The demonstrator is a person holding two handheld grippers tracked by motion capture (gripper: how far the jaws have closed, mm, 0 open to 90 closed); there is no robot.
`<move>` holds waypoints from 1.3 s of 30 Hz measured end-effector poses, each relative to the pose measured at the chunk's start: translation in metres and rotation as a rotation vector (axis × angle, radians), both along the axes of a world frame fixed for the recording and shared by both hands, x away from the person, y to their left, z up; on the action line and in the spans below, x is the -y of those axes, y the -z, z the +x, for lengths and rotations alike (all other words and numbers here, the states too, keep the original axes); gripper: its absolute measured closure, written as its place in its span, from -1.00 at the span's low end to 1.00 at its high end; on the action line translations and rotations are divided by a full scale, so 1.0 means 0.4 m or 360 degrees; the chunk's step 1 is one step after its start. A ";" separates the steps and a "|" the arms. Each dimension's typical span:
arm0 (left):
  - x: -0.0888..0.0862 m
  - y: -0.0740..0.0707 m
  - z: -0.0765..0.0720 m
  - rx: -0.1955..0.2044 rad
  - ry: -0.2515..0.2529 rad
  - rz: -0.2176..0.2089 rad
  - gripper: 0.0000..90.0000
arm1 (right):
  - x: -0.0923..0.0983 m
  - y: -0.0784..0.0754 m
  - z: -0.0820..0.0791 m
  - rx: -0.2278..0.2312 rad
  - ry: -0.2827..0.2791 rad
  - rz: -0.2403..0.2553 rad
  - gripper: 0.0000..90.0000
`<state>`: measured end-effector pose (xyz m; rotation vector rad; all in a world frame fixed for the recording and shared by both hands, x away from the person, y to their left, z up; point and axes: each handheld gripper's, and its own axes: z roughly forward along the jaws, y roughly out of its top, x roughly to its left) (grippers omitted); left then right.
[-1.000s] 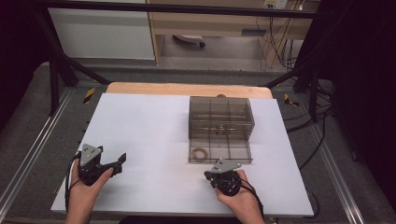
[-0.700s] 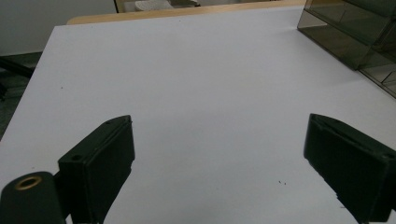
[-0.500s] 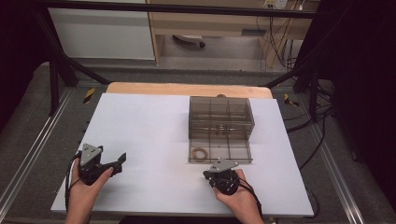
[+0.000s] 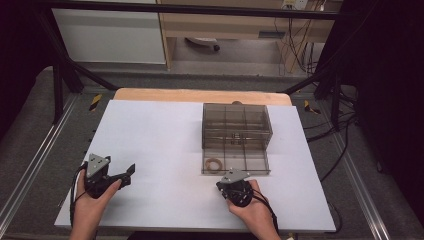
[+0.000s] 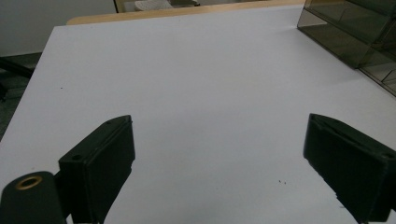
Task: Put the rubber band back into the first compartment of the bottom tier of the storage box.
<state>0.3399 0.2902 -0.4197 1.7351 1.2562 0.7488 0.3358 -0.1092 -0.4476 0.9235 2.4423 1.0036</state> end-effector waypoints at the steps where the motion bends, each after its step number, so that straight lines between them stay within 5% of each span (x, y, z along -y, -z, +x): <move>1: 0.000 0.000 0.000 0.0001 0.0001 0.0001 -0.81 | -0.001 0.002 0.003 0.0002 0.0003 0.0000 1.00; 39: 0.003 0.001 0.000 -0.0003 0.0004 0.0008 -0.81 | 0.033 0.013 0.051 0.0061 0.0175 -0.0065 1.00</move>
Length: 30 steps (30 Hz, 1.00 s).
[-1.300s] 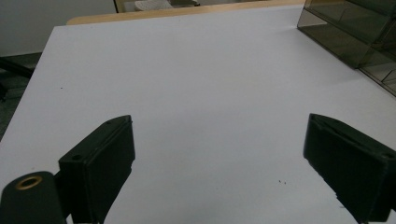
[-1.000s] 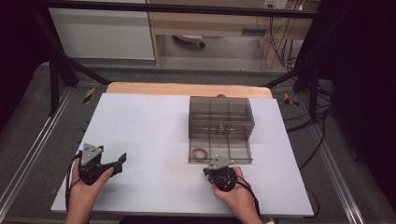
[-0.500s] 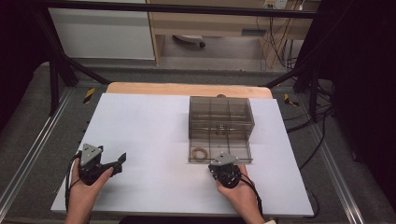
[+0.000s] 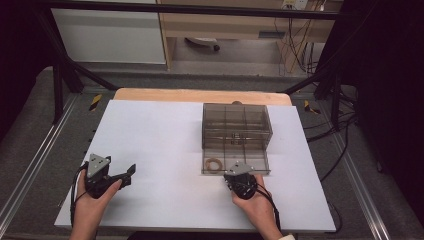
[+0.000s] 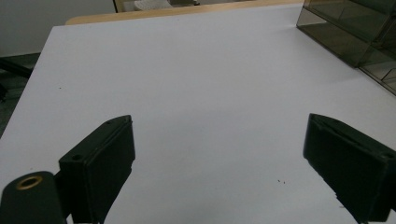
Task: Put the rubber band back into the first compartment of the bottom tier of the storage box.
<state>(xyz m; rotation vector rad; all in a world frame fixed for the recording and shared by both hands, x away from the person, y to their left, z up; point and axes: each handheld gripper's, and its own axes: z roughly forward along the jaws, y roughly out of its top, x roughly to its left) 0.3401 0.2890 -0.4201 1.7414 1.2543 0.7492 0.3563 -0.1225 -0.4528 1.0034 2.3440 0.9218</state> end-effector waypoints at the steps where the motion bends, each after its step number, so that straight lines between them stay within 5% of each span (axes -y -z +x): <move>1: 0.000 0.001 0.000 0.0001 0.0000 0.0000 -0.81 | 0.000 0.000 0.000 0.0005 0.0002 -0.0005 1.00; 18: -0.004 0.006 0.003 -0.0018 -0.0004 -0.0010 -0.81 | 0.012 -0.006 0.027 0.0056 0.0087 -0.0018 1.00; 30: -0.004 -0.001 0.003 0.0002 0.0002 -0.0008 -0.81 | 0.003 -0.005 0.040 0.0076 0.0044 -0.0013 1.00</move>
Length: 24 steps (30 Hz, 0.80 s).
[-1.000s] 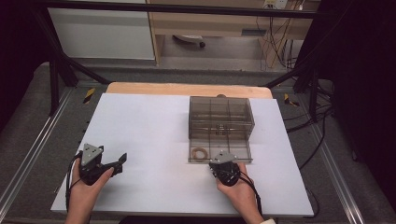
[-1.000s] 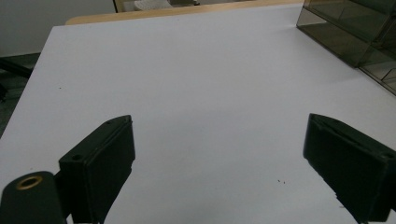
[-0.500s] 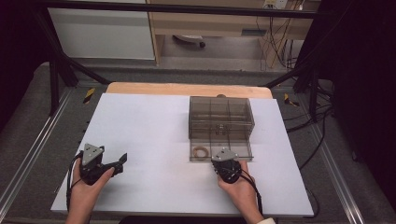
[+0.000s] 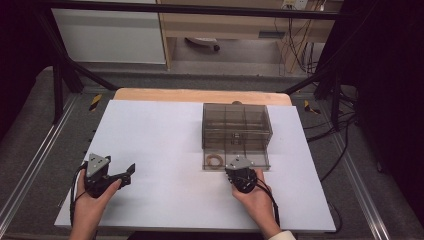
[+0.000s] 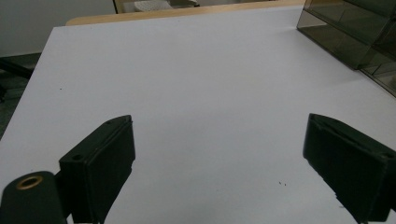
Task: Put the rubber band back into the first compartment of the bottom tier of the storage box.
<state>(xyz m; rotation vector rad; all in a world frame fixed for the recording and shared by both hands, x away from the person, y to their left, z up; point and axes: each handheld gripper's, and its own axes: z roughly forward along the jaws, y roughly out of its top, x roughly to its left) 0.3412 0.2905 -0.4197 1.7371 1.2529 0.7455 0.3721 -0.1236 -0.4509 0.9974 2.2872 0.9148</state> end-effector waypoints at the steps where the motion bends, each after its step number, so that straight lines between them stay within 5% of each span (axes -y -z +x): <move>1: 0.001 0.001 0.002 -0.0001 0.0000 -0.0001 -0.81 | 0.000 0.000 0.001 -0.0003 0.0000 0.0004 1.00; 24: -0.001 0.000 -0.001 0.0001 -0.0006 0.0005 -0.81 | -0.012 0.007 0.022 0.0008 -0.0045 0.0009 1.00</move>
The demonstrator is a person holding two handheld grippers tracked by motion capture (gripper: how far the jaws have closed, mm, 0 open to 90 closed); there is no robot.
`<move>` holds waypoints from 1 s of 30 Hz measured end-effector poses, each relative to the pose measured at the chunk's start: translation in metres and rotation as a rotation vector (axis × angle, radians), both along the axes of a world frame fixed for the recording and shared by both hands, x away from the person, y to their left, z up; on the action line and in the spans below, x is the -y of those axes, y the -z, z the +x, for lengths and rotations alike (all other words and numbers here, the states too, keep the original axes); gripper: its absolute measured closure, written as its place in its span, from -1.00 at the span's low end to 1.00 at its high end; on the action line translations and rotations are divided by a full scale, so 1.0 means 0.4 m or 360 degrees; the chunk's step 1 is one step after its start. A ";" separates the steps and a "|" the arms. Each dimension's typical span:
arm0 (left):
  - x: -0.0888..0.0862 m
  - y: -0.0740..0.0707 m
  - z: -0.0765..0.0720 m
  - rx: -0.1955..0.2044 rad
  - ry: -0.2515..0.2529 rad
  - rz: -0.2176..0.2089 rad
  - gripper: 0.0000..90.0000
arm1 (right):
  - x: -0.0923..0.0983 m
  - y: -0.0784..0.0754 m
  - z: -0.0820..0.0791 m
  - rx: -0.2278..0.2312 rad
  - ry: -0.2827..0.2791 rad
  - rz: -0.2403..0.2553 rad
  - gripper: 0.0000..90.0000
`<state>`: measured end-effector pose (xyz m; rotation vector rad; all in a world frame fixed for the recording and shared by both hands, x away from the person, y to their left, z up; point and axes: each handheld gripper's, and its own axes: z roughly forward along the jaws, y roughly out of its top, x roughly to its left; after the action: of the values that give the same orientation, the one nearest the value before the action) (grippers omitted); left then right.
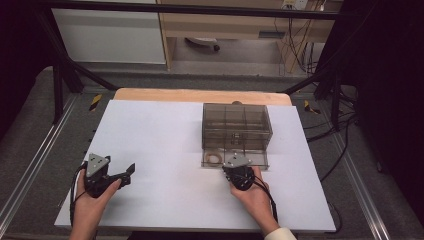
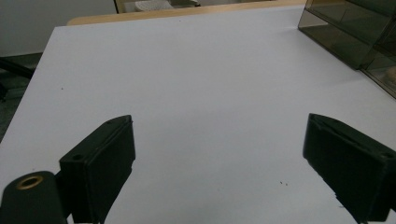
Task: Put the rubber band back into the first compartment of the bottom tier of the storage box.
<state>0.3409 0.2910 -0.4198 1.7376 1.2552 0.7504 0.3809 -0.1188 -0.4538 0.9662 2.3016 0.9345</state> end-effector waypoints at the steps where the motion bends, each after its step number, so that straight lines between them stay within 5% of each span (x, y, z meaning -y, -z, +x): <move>1: 0.000 0.000 0.000 0.0000 0.0000 0.0000 -0.81 | 0.000 0.000 0.002 -0.0001 0.0001 -0.0001 1.00; 30: 0.003 0.001 -0.002 0.0001 -0.0001 -0.0006 -0.80 | 0.022 -0.004 0.016 0.0001 0.0064 -0.0007 1.00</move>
<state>0.3402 0.2900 -0.4202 1.7339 1.2558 0.7484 0.3874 -0.1276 -0.4522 1.0062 2.2741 0.9132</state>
